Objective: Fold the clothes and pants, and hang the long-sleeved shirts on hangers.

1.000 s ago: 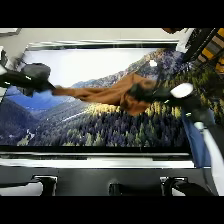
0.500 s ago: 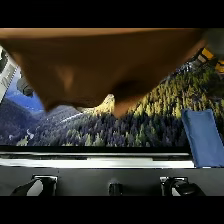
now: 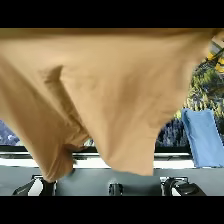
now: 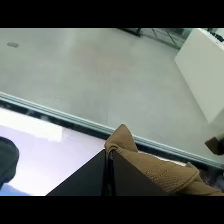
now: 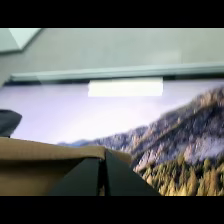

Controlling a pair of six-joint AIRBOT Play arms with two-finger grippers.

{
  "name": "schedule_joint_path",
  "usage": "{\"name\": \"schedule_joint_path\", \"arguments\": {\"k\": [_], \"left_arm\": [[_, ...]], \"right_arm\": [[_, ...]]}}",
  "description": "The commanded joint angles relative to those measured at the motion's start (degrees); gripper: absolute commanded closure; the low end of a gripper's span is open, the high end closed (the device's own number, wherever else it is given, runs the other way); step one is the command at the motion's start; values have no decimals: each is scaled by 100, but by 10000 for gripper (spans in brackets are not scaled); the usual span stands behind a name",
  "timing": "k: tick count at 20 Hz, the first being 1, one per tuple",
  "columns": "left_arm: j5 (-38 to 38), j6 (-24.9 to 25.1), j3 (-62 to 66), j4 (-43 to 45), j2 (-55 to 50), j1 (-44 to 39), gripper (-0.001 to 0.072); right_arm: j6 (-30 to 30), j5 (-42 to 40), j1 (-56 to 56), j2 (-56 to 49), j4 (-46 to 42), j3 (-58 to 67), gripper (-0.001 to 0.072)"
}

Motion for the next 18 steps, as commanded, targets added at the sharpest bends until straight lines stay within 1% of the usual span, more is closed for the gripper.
{"name": "schedule_joint_path", "arguments": {"k": [1,3,5,7,10,13,16,17,18], "left_arm": [[-11,686,-387,-304,-931,-396,690],[175,984,-798,-302,-1742,-946,690],[579,1051,-1187,-122,-2710,-1580,690],[927,1054,-1307,72,-3670,-2116,690],[1311,1016,-1303,79,-4813,-2669,690],[1611,817,-1296,79,-5449,-2931,689],[1604,435,-1298,76,-5751,-2931,686],[1576,422,-1296,76,-5759,-2914,670],[1543,417,-1294,76,-5729,-2863,602]], "right_arm": [[251,223,-4,-1233,-61,9,682],[249,269,-2,-2216,-48,9,681],[249,107,-2,-3222,-20,9,681],[256,-317,-2,-4135,122,9,681],[295,-1119,-2,-5145,748,11,681],[297,-1775,-2,-5700,1386,11,681],[369,-2022,-2,-5993,1764,11,681],[402,-2028,-2,-6033,1816,11,680],[402,-2015,-4,-6037,1849,11,679]]}}
